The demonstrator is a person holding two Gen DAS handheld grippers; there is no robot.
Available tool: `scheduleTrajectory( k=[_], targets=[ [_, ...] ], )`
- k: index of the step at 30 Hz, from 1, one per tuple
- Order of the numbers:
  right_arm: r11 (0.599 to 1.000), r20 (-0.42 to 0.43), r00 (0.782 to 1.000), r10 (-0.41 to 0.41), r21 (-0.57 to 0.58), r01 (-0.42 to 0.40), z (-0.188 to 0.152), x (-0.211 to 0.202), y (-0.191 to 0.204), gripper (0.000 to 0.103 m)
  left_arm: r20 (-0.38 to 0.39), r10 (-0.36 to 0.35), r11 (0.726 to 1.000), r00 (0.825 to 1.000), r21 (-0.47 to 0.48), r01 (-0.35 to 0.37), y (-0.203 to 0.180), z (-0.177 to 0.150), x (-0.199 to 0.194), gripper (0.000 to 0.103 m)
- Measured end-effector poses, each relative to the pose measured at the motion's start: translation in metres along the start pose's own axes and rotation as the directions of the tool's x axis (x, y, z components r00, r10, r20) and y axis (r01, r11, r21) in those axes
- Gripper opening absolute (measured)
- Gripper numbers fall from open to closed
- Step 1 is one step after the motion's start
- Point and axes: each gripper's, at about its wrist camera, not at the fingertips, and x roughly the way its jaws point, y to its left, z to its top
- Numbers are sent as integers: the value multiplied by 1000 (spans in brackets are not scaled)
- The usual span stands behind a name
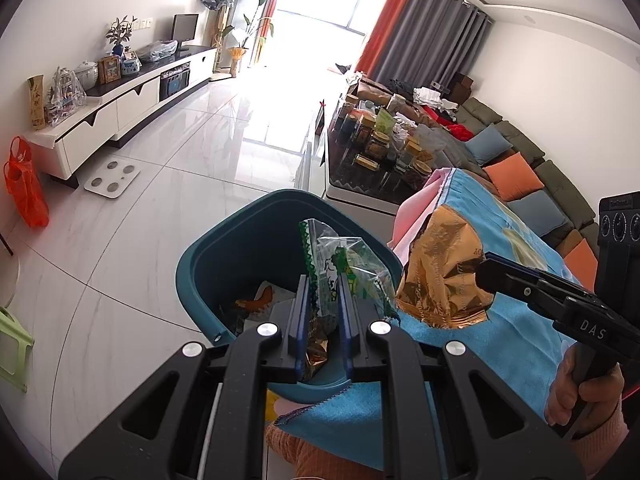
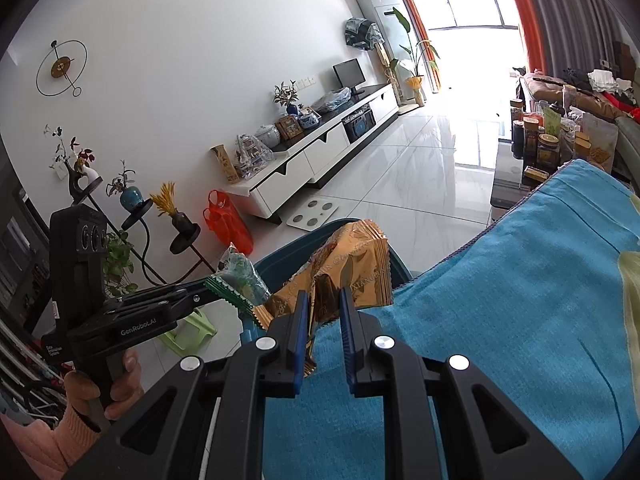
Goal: Collect trash
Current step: 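Lower the plastic bag with the left tool into the bin while the right tool lowers the wrapper, then open the left tool to drop the bag while the right tool releases the wrapper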
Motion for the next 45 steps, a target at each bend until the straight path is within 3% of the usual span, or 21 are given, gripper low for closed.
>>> scheduleTrajectory(
  k=[28,45],
  targets=[
    [1000,-34,999,-5,-2,5,-10,25,-3,14,-13,30,999,999,-37,-30,4,-2,12,14],
    [1000,-83,996,-28,-5,28,4,46,2,15,-35,71,996,997,-56,-73,8,-3,26,14]
  ],
)
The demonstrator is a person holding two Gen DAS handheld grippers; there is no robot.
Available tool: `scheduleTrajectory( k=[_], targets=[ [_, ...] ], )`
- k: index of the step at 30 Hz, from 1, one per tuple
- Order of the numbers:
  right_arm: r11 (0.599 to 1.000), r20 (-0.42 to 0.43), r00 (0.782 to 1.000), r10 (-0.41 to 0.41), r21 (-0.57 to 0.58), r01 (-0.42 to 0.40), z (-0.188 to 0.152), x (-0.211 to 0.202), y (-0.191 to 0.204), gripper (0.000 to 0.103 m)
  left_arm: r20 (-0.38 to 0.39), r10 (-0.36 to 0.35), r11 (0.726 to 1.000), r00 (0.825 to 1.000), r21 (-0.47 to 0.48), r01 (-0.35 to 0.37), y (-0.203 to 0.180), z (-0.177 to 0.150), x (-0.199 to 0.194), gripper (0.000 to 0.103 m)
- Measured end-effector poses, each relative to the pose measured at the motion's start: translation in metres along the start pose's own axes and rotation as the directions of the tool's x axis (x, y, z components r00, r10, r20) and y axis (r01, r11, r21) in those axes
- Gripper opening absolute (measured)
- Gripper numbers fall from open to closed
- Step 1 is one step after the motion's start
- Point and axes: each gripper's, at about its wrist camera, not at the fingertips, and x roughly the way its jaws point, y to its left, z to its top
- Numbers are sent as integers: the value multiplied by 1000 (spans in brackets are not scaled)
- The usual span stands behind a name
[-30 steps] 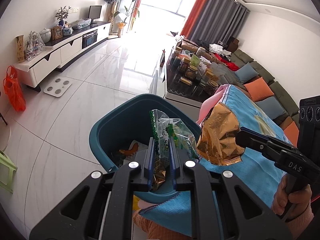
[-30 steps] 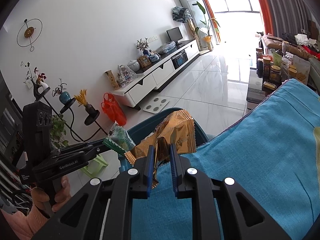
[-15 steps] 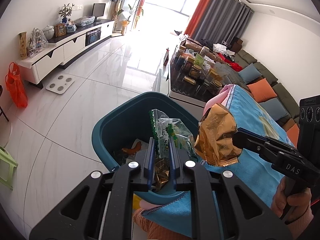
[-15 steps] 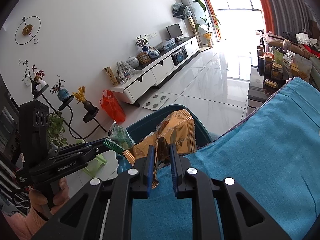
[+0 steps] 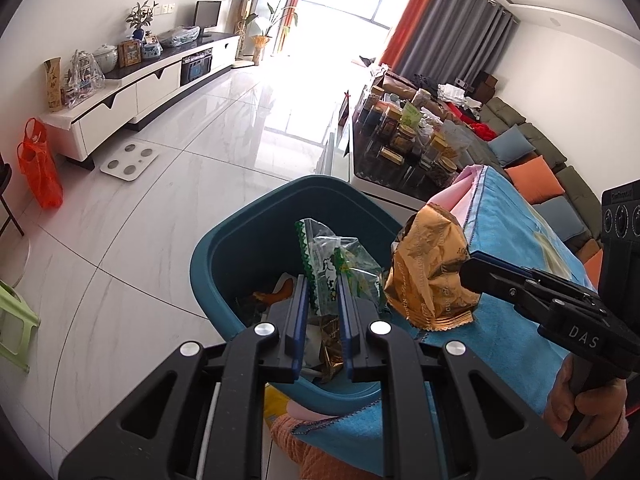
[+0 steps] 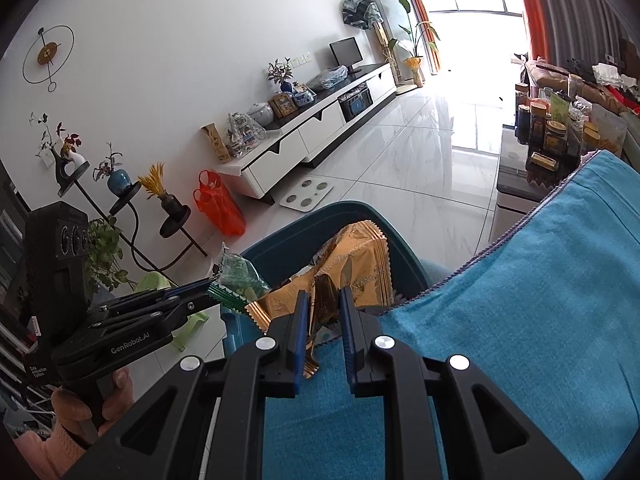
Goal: Collect trash
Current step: 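Open the left tool to drop the bag while the right tool releases the wrapper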
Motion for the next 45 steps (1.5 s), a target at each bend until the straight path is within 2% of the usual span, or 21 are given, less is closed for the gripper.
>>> scheduleTrajectory(
  k=[9,18,21,25,31,40,45],
  targets=[
    [1000,-20,1000,-8,-13,7,7,8,9,15,-8,11,1000,1000,-2,-11,0,0,6,14],
    [1000,-65,998,0,10,0,16,22,7,21,-31,19,1000,999,-15,-20,1,-1,18,21],
    [1000,-71,997,2,24,0,18,24,7,23,-35,19,1000,999,-18,-20,0,-2,21,25],
    [999,-77,997,8,36,-6,18,26,5,26,-38,14,999,999,-30,-16,4,-3,26,35],
    [999,-74,997,15,52,-11,18,26,1,27,-45,12,999,999,-30,-14,6,-5,31,39],
    [997,-71,997,10,71,-5,19,26,-2,31,-36,35,999,999,-34,-36,5,-5,29,40],
    [997,-59,998,13,70,-9,16,21,-4,31,-18,24,999,1000,-26,-24,3,-6,21,41]
  ],
)
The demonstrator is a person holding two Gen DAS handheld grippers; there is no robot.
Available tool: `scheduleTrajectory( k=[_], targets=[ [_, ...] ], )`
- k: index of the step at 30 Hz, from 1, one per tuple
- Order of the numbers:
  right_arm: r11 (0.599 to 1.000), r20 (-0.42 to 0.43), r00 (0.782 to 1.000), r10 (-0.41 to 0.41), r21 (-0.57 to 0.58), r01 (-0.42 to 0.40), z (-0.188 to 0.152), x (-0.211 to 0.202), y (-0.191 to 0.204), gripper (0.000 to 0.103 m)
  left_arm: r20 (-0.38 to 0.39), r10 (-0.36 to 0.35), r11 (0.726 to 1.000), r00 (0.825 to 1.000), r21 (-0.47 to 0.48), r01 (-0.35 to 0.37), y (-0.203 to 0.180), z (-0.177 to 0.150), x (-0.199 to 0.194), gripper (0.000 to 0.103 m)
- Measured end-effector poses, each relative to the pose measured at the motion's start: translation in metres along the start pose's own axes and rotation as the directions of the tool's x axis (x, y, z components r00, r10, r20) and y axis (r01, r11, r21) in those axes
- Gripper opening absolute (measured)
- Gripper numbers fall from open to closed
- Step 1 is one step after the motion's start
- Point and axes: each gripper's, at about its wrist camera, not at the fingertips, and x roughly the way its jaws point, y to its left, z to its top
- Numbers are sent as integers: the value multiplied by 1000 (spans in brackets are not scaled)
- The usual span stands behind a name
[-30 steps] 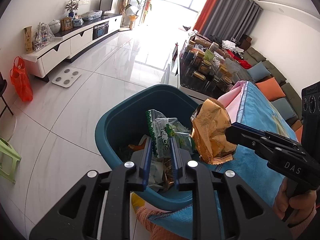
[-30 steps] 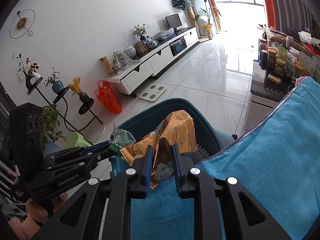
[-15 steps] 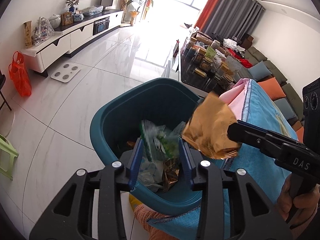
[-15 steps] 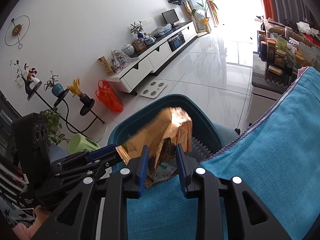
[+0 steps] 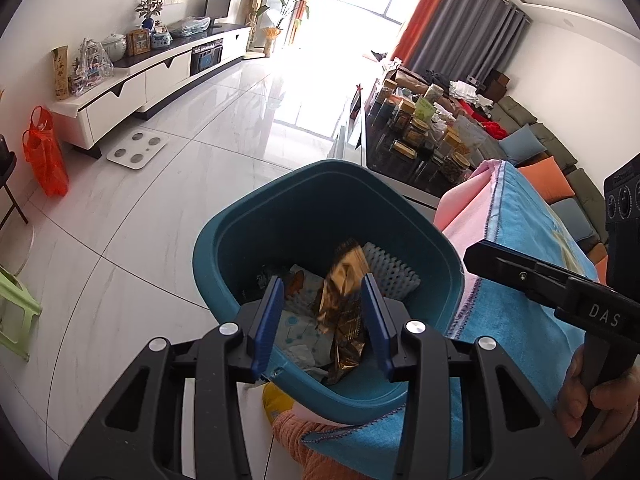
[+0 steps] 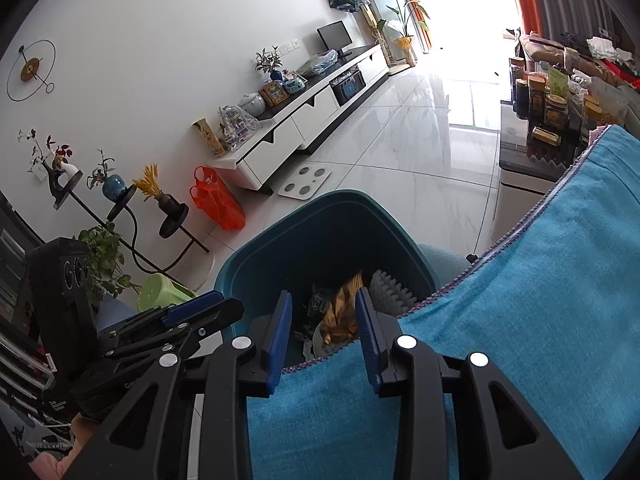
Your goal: Collect trash
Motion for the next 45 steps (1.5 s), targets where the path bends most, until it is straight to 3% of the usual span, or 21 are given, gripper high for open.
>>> scheduleTrajectory(
  k=[9,12,14,18,20,23,29,33,38,45],
  targets=[
    [998,100,994,-33,-48,38,-21,-39,1,58,99,-37,998,994,63,31,-13,-8,-36,65],
    [997,142,989,-48,-57,57,-30,-58,0,66,136,-58,995,989,88,46,-21,-14,-49,79],
    [996,173,983,-53,-59,64,-37,-71,-2,71,162,-73,992,984,111,55,-29,-18,-59,81],
    [992,264,961,-88,-60,107,-56,-105,-5,80,248,-109,985,963,155,71,-47,-30,-82,98],
    [988,313,943,-114,-61,140,-67,-122,-6,89,290,-128,981,948,178,78,-58,-36,-93,97],
    [978,393,907,-152,-70,194,-87,-147,-4,96,348,-144,974,926,214,71,-77,-47,-109,98],
    [950,524,812,-257,-19,313,-120,-196,-8,96,441,-165,964,882,262,49,-116,-72,-131,97],
    [917,600,722,-345,53,395,-144,-230,-12,96,474,-192,950,859,311,41,-146,-82,-140,98],
    [866,642,623,-447,137,481,-170,-262,-21,96,504,-234,935,831,352,49,-180,-95,-144,98],
    [805,655,524,-544,232,545,-201,-291,-27,96,517,-293,914,804,398,77,-215,-107,-148,98]
  ],
)
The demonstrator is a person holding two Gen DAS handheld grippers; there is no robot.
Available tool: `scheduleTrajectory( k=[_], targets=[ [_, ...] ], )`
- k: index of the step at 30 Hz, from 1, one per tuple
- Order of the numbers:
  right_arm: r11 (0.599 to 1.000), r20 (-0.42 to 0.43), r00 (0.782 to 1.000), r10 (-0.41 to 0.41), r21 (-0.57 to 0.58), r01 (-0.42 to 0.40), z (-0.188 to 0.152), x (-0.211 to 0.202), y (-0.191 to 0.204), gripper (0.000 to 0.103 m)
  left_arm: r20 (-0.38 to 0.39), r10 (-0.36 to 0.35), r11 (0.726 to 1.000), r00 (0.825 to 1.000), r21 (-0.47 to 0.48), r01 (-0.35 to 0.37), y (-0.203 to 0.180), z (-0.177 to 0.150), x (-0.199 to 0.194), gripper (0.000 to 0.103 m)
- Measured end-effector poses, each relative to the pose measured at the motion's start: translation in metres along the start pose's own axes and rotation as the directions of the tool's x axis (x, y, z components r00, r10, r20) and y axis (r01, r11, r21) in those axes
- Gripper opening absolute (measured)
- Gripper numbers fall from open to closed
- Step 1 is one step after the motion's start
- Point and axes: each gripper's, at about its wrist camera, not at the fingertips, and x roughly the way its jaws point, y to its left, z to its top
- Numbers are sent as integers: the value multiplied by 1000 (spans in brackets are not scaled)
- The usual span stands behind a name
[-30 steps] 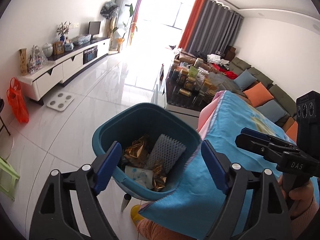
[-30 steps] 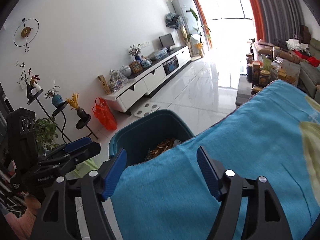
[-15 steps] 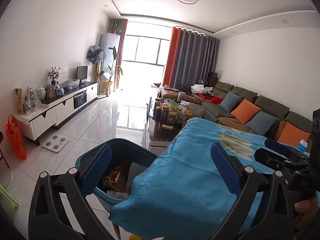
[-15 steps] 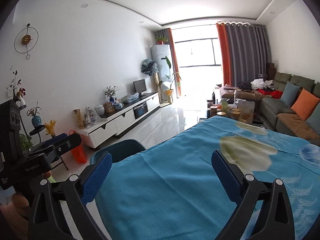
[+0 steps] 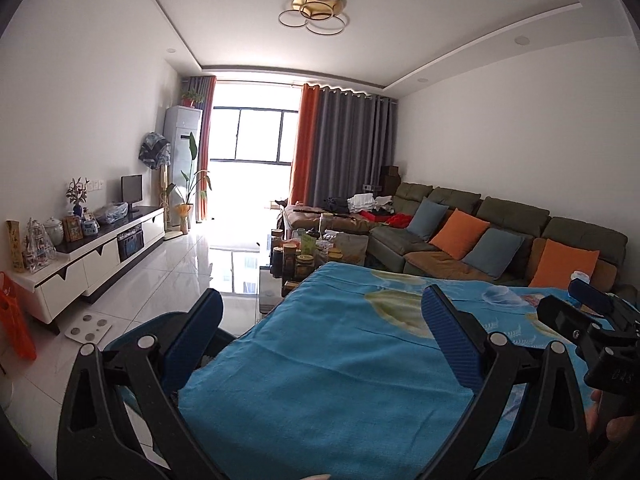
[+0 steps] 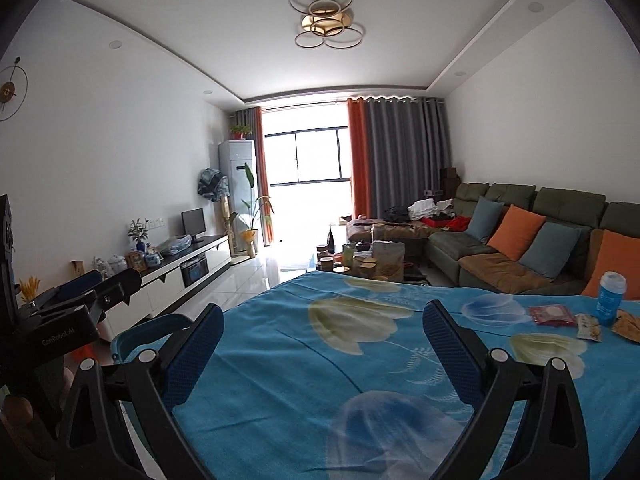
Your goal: Collect trash
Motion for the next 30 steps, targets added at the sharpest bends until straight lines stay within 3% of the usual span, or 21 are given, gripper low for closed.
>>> scheduleTrajectory(
  k=[12,30],
  targets=[
    [992,39,992,-120,39,118,-4,-29,-22,96,53,-71,996,996,61,68,-37,-3,-9,98],
    [987,54,987,-150,64,146,-1,-43,-26,96,68,-72,995,995,77,67,-47,-10,-19,98]
  ],
)
